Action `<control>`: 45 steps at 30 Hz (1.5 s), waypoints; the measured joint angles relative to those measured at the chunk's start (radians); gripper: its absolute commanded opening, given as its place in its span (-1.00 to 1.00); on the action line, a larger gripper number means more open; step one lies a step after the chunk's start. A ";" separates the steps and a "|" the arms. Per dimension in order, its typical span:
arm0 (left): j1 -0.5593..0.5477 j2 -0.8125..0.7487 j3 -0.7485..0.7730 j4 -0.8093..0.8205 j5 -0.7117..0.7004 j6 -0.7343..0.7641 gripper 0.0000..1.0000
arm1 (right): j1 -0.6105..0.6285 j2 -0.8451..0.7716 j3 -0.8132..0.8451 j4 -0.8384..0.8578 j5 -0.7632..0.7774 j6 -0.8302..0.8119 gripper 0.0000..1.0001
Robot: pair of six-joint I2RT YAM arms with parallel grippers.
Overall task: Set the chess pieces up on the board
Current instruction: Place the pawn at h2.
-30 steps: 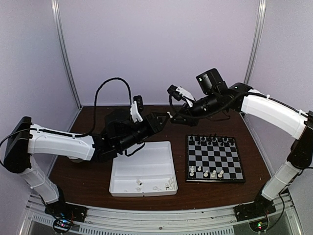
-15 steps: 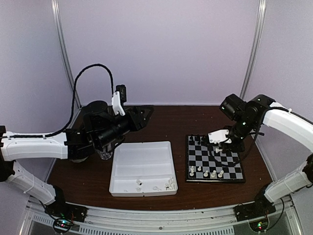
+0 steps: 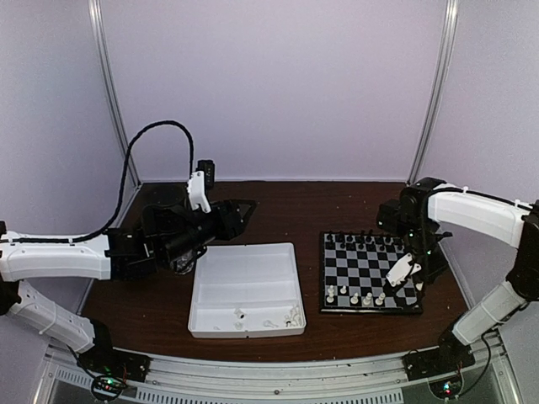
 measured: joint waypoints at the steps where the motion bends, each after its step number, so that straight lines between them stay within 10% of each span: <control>1: 0.000 -0.005 -0.006 0.000 0.000 0.000 0.08 | -0.002 0.020 0.000 0.000 0.008 -0.001 -0.92; 45: 0.000 0.006 -0.032 -0.052 0.020 -0.027 0.07 | -0.103 0.342 0.044 0.088 0.036 0.087 -0.85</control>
